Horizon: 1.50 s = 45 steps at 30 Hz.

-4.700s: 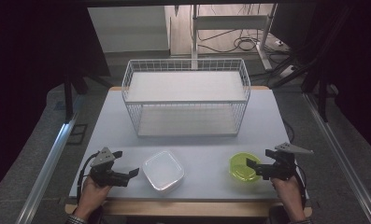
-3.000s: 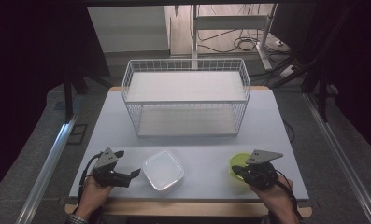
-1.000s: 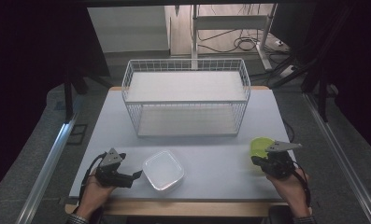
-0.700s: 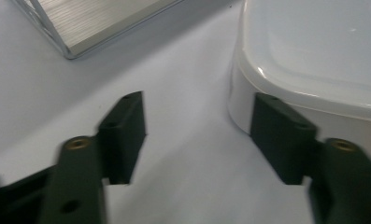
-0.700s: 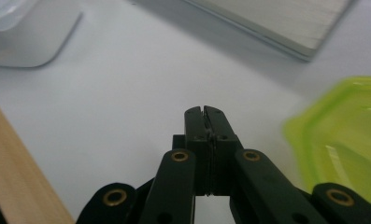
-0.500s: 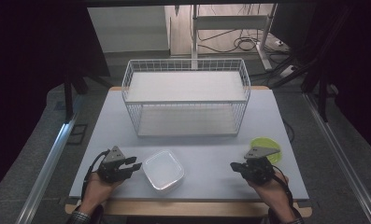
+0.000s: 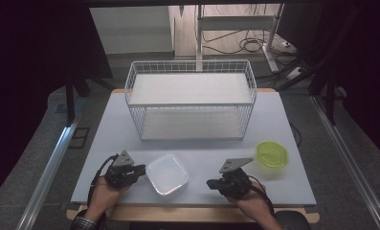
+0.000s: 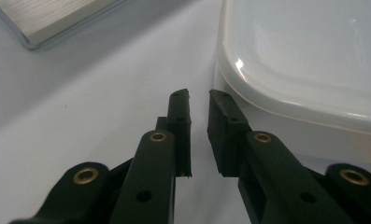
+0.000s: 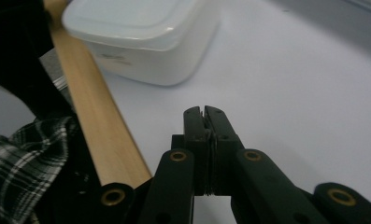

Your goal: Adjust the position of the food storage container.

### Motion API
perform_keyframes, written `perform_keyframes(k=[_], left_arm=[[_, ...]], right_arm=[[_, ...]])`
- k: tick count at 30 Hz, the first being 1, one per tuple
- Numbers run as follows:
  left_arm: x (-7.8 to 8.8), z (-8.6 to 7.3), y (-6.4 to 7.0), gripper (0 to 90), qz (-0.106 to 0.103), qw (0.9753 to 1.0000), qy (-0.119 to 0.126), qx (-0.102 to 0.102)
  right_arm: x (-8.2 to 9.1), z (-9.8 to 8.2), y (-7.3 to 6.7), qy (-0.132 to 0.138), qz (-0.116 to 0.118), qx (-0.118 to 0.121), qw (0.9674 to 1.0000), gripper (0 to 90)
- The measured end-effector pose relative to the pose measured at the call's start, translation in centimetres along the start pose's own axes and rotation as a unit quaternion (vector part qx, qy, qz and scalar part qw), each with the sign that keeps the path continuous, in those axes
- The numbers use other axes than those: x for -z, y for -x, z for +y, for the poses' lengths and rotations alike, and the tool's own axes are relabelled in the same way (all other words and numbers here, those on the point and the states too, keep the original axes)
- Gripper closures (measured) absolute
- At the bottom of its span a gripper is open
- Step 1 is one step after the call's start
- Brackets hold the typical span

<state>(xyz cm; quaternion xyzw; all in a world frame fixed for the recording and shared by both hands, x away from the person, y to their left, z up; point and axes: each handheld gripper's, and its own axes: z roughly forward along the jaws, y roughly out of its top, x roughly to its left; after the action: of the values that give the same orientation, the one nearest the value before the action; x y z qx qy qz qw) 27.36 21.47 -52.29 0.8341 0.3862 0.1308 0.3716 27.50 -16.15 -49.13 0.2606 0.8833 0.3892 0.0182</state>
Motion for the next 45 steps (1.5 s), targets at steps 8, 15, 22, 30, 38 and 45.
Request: perform_keyframes(k=[8,15,22,30,38,45], left_arm=[[-0.2,0.1,0.8,79.5,-0.003,0.9998,-0.008,0.018],[-0.7,0.6,2.0,79.2,-0.022,0.9996,-0.011,0.011],[-1.3,0.9,2.4,79.2,-0.032,0.9994,-0.01,0.004],[-1.7,2.0,1.3,78.6,-0.027,0.9993,0.017,0.022],[-2.4,2.3,2.1,81.0,-0.039,0.9987,0.01,0.032],[-2.4,2.4,3.7,80.3,-0.044,0.999,-0.001,0.01]], right_arm=[[-3.1,0.8,-1.7,-0.022,0.04,-0.01,0.9989,86.8],[-3.5,0.8,-1.7,-0.023,0.031,-0.011,0.9992,86.9],[-2.8,0.7,-0.8,-0.018,0.011,-0.025,0.9995,86.6],[-2.5,0.6,0.2,-0.006,-0.011,-0.038,0.9992,86.5],[-2.1,0.9,1.0,0.006,-0.027,-0.051,0.9983,86.8],[-1.3,0.7,1.8,0.007,-0.03,-0.073,0.9969,86.5]])
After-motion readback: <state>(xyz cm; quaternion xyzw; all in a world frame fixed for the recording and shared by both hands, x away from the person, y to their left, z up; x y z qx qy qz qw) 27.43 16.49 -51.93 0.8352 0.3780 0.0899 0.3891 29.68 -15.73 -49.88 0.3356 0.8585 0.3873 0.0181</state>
